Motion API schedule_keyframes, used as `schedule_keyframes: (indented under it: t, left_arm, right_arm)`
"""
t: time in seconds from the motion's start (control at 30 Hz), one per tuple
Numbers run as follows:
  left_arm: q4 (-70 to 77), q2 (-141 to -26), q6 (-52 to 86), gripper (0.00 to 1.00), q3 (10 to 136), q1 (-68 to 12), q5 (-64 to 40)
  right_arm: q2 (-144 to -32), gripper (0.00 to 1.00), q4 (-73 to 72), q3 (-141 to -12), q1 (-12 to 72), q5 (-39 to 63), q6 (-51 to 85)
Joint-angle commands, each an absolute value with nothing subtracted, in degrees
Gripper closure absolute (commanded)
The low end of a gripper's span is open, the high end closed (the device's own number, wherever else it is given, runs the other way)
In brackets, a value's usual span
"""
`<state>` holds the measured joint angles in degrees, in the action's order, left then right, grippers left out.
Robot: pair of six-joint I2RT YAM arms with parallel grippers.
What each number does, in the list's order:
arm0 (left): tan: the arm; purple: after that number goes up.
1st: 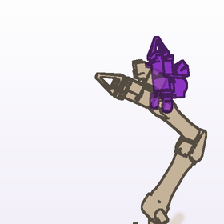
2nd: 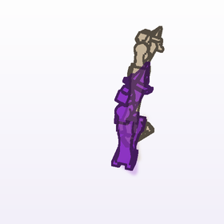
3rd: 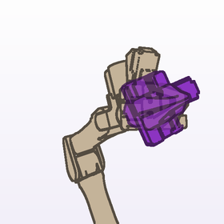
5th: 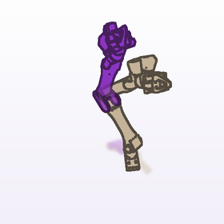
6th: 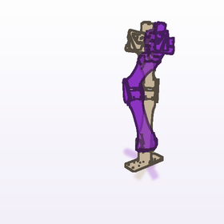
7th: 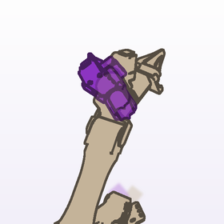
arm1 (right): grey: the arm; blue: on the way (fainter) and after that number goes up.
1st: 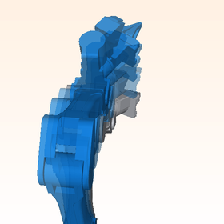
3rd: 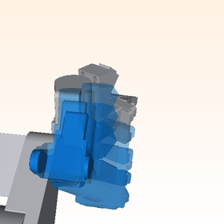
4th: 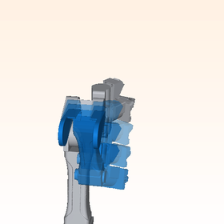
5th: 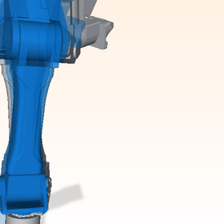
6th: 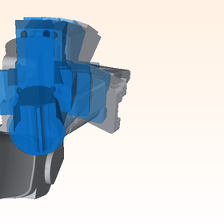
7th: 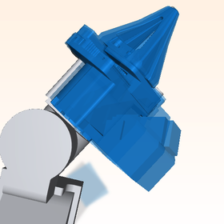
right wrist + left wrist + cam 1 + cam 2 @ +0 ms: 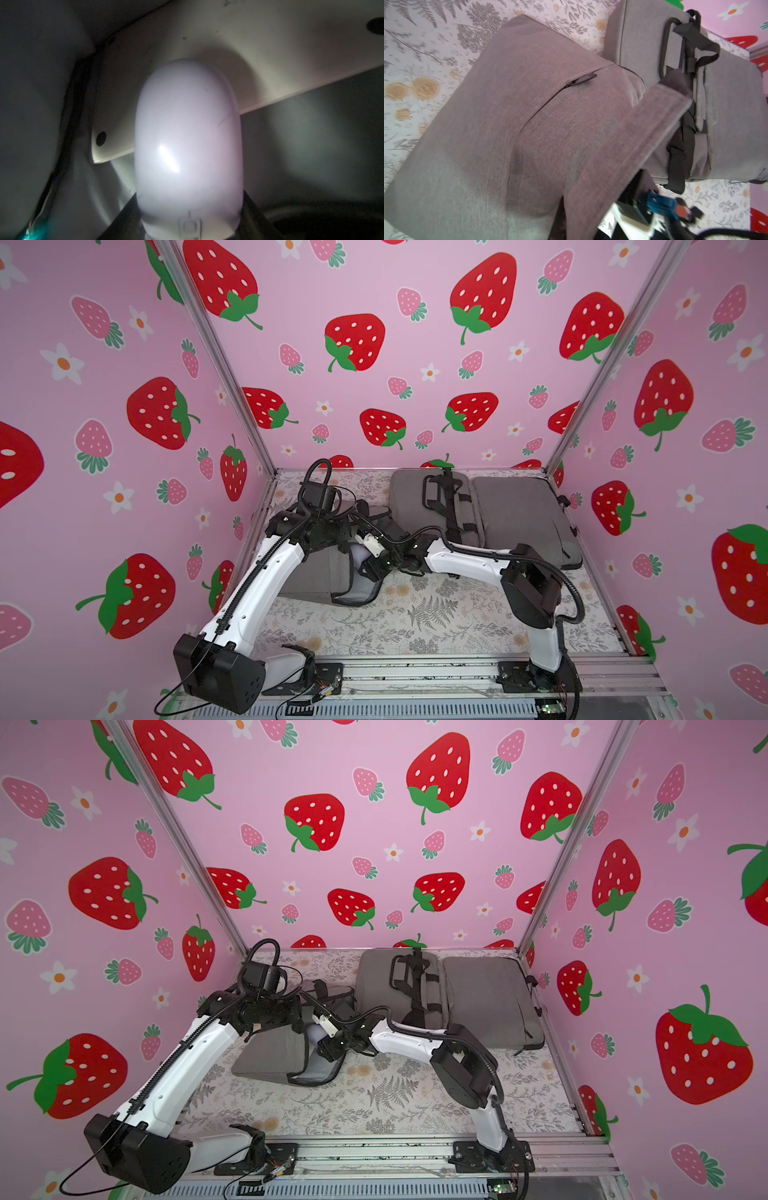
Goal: Put the mouse into the laptop bag
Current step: Place the mouse in the zippered laptop bag.
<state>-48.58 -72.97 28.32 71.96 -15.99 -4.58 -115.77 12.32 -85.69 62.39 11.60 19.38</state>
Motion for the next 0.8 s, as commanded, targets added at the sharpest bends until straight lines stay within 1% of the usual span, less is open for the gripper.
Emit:
schedule_keyframes:
  t: [0.0,0.1,0.13,0.17,0.27,0.37,0.53,0.57,0.6,0.67,0.7,0.73,0.77]
  left_arm:
    - [-39.68,-71.04,32.94,1.00,69.40,-16.01,-13.08]
    - [-35.95,-71.21,35.17,1.00,66.02,-15.79,-17.07]
    - [-35.26,-71.36,35.76,1.00,65.07,-15.73,-17.56]
    - [-34.39,-71.45,36.28,1.00,63.96,-15.73,-17.59]
    - [-30.64,-70.96,38.10,1.00,59.24,-15.64,-17.33]
    - [-27.82,-70.75,39.05,1.00,55.18,-14.91,-17.23]
    - [-27.30,-71.02,38.89,1.00,52.98,-13.32,-17.30]
    - [-26.76,-71.02,38.93,1.00,52.42,-13.23,-17.11]
    - [-26.12,-71.04,39.00,1.00,51.82,-13.27,-16.86]
    - [-24.85,-71.31,39.42,1.00,50.77,-13.18,-17.05]
    - [-24.70,-71.52,39.54,1.00,50.49,-13.18,-17.14]
    - [-24.65,-71.78,39.68,1.00,50.37,-13.18,-17.14]
    - [-24.74,-71.97,39.83,1.00,50.24,-13.18,-17.20]
  right_arm:
    - [-116.55,0.55,3.79,-87.07,62.49,11.35,23.06]
    - [-118.99,0.55,-1.05,-86.31,62.42,10.61,26.54]
    - [-119.87,0.56,-2.79,-85.85,62.48,11.14,28.18]
    - [-120.50,0.58,-5.43,-84.94,62.48,12.95,29.72]
    - [-121.19,0.59,-11.38,-81.67,62.88,17.30,31.81]
    - [-120.48,0.58,-11.52,-79.65,63.95,20.34,30.33]
    - [-117.52,0.57,-8.45,-76.46,66.25,22.55,26.68]
    - [-116.78,0.56,-7.16,-76.54,66.43,23.06,25.49]
    - [-116.40,0.51,-5.96,-76.94,66.60,23.50,24.47]
    - [-116.39,0.32,-2.96,-78.84,67.04,24.66,22.11]
    - [-116.80,0.24,-2.11,-79.48,67.29,24.41,21.61]
    - [-117.26,0.18,-1.70,-80.01,67.49,24.27,21.37]
    - [-117.67,0.15,-1.58,-80.16,67.50,24.47,21.55]
